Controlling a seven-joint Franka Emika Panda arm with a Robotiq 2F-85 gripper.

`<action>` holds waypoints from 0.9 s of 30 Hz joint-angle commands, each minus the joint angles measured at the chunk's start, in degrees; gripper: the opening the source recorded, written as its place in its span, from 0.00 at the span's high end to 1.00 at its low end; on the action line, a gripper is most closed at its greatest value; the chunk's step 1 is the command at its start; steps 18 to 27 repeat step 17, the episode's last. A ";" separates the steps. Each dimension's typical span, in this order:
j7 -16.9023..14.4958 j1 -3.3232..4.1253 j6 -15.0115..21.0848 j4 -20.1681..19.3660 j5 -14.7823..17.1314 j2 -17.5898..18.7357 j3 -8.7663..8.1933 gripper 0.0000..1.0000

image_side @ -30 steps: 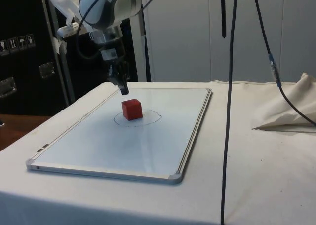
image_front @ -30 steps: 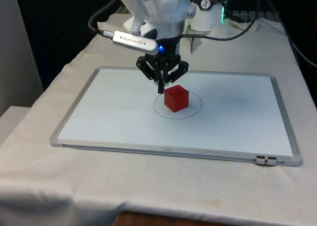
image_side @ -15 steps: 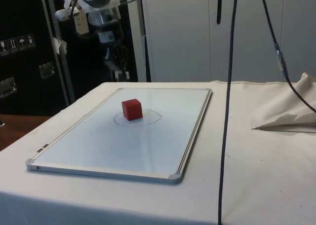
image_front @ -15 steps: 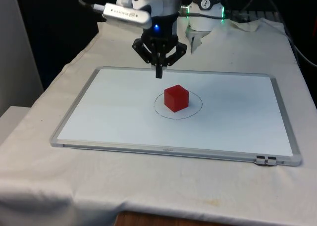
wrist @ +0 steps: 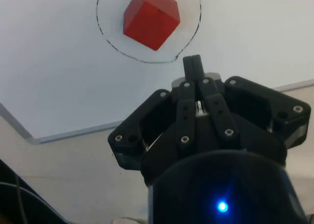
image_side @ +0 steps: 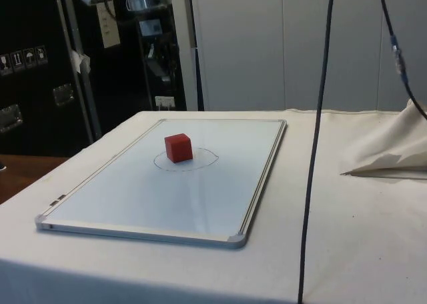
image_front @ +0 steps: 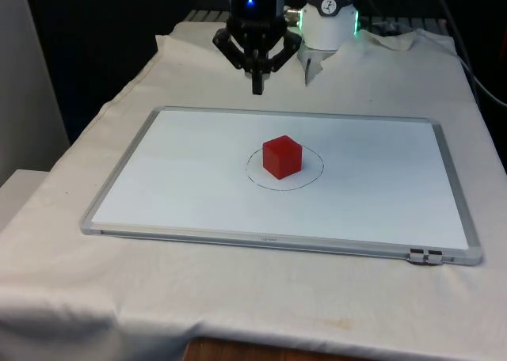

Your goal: Push the cube into the marked area.

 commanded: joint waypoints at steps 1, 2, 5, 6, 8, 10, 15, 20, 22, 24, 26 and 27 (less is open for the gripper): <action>0.00 0.00 0.00 0.00 0.00 0.00 0.00 1.00; 0.23 0.57 1.09 -1.38 -0.57 -1.38 -0.29 1.00; -0.17 0.34 1.38 -2.69 -0.57 -3.15 0.00 1.00; -0.40 0.29 1.49 -3.04 -0.46 -3.55 0.06 1.00; -0.86 0.11 1.66 -3.67 -0.23 -4.30 0.17 1.00; -1.55 -0.06 1.95 -4.47 0.00 -4.98 0.29 1.00; -1.95 -0.11 1.89 -4.81 0.00 -5.16 0.29 1.00; -1.83 -0.17 1.66 -4.64 -0.11 -5.10 0.29 1.00; -1.83 -0.17 1.66 -4.64 -0.11 -5.10 0.29 1.00; -1.83 -0.17 1.66 -4.64 -0.11 -5.10 0.29 1.00; -1.83 -0.17 1.66 -4.64 -0.11 -5.10 0.29 1.00; -1.83 -0.17 1.66 -4.64 -0.11 -5.10 0.29 1.00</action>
